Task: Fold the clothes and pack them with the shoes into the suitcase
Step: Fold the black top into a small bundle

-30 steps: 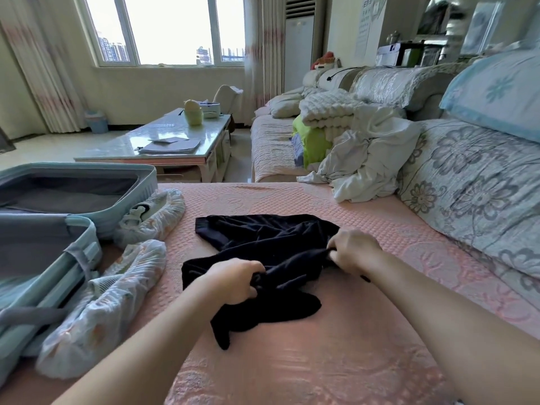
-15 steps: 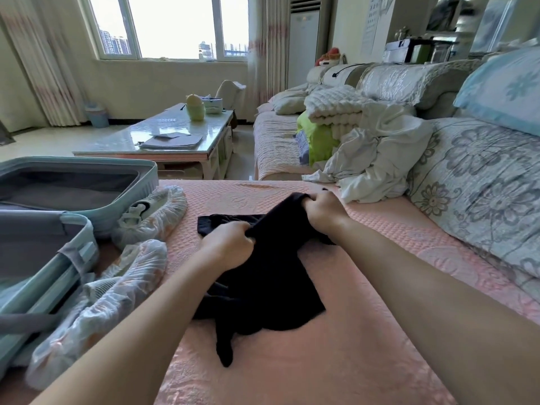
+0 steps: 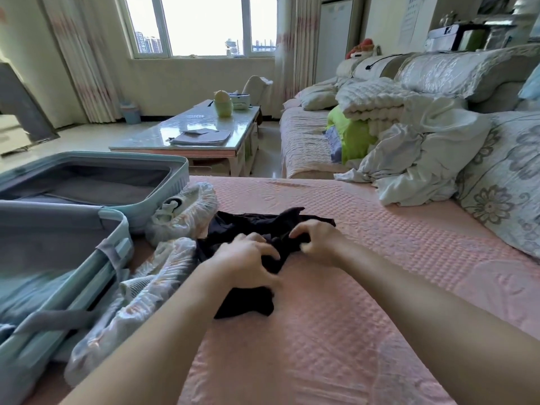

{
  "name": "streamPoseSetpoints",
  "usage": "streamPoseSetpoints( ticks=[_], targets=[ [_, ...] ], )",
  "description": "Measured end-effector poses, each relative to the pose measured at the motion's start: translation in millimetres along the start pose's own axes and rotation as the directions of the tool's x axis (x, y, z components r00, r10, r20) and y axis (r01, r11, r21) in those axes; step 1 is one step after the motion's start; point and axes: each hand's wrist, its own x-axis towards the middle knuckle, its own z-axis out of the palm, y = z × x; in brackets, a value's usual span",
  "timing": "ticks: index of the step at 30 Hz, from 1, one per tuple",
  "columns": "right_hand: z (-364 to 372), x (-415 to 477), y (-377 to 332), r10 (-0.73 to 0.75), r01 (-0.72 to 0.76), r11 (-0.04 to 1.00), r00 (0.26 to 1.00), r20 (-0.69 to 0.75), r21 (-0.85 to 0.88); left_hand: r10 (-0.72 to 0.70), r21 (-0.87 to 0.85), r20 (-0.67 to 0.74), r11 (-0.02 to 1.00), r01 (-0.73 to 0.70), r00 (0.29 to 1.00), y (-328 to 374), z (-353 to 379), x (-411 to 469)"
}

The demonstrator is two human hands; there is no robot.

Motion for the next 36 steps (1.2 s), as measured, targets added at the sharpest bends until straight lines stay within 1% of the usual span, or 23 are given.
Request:
streamPoseSetpoints(
  ticks=[1,2,3,6,7,8,10,12,15,16,17,19,21,22,24,25,27,29,31,32,34,35,36],
  targets=[
    [5,-3,1,0.006,-0.001,0.994,0.999,0.043,-0.11,-0.043,0.105,0.121,0.994,0.03,0.992,1,6,2],
    [10,-6,1,0.026,-0.006,0.974,0.996,0.085,-0.225,-0.094,0.18,0.186,0.982,0.06,0.978,-1,11,3],
    [15,-7,0,0.055,-0.017,0.953,0.991,0.118,-0.304,-0.12,0.186,0.189,0.979,0.084,0.975,-7,16,4],
    [26,-1,-1,0.105,-0.055,0.938,0.986,0.128,-0.343,-0.044,0.008,0.014,0.999,0.044,0.999,-23,17,2],
    [28,3,-1,0.121,-0.077,0.936,0.987,0.11,-0.343,-0.028,-0.046,-0.02,0.999,0.027,0.999,-28,13,-2],
    [29,6,-2,0.14,-0.102,0.934,0.986,0.089,-0.343,-0.009,-0.106,0.001,0.994,0.009,1.0,-31,8,-6],
    [28,9,-1,0.169,-0.14,0.944,0.983,0.075,-0.3,0.032,-0.192,0.198,0.981,0.007,0.98,-30,-4,-19],
    [26,8,2,0.151,-0.122,0.96,0.984,0.099,-0.251,0.036,-0.25,0.431,0.965,0.081,0.901,-22,-10,-30],
    [23,8,6,0.093,-0.068,0.978,0.989,0.118,-0.198,-0.035,-0.359,0.604,0.88,0.311,0.796,-9,-22,-32],
    [22,9,6,0.097,-0.074,0.98,0.988,0.12,-0.184,-0.057,-0.379,0.6,0.858,0.346,0.798,-6,-24,-27],
    [20,11,6,0.106,-0.084,0.981,0.988,0.116,-0.175,-0.078,-0.388,0.531,0.863,0.324,0.844,-5,-25,-19],
    [15,16,8,0.111,-0.098,0.983,0.991,0.078,-0.155,-0.128,-0.352,0.228,0.914,0.204,0.965,-6,-24,3],
    [11,19,13,0.09,-0.09,0.988,0.996,-0.004,-0.126,-0.15,-0.24,-0.075,0.962,0.128,0.986,-7,-24,24],
    [9,21,15,0.084,-0.09,0.989,0.995,-0.056,-0.113,-0.143,-0.174,-0.141,0.978,0.118,0.979,-7,-22,36],
    [5,24,18,0.085,-0.102,0.991,0.98,-0.178,-0.089,-0.133,-0.063,-0.13,0.99,0.126,0.983,-9,-17,56],
    [2,27,19,0.091,-0.112,0.991,0.966,-0.243,-0.072,-0.134,-0.052,-0.113,0.99,0.129,0.984,-8,-14,65],
    [-5,37,19,0.116,-0.125,0.992,0.933,-0.342,-0.007,-0.146,-0.091,-0.123,0.987,0.135,0.982,-10,-4,80],
    [-10,48,18,0.162,-0.118,0.983,0.918,-0.362,0.14,-0.177,-0.174,-0.191,0.974,0.144,0.966,-14,3,94],
    [-7,63,16,0.184,-0.057,0.934,0.922,-0.34,0.352,-0.279,-0.334,-0.321,0.928,0.168,0.905,-21,-2,102],
    [-4,71,16,0.173,-0.01,0.893,0.931,-0.323,0.45,-0.369,-0.458,-0.381,0.872,0.174,0.848,-27,-8,104],
    [6,85,15,0.102,0.077,0.805,0.958,-0.267,0.588,-0.561,-0.646,-0.483,0.747,0.159,0.672,-44,-23,106],
    [9,89,14,0.062,0.103,0.794,0.967,-0.247,0.6,-0.627,-0.676,-0.526,0.718,0.166,0.574,-53,-30,105],
    [13,92,14,0.029,0.116,0.819,0.97,-0.241,0.562,-0.663,-0.683,-0.55,0.707,0.183,0.509,-62,-34,102]
  ],
)
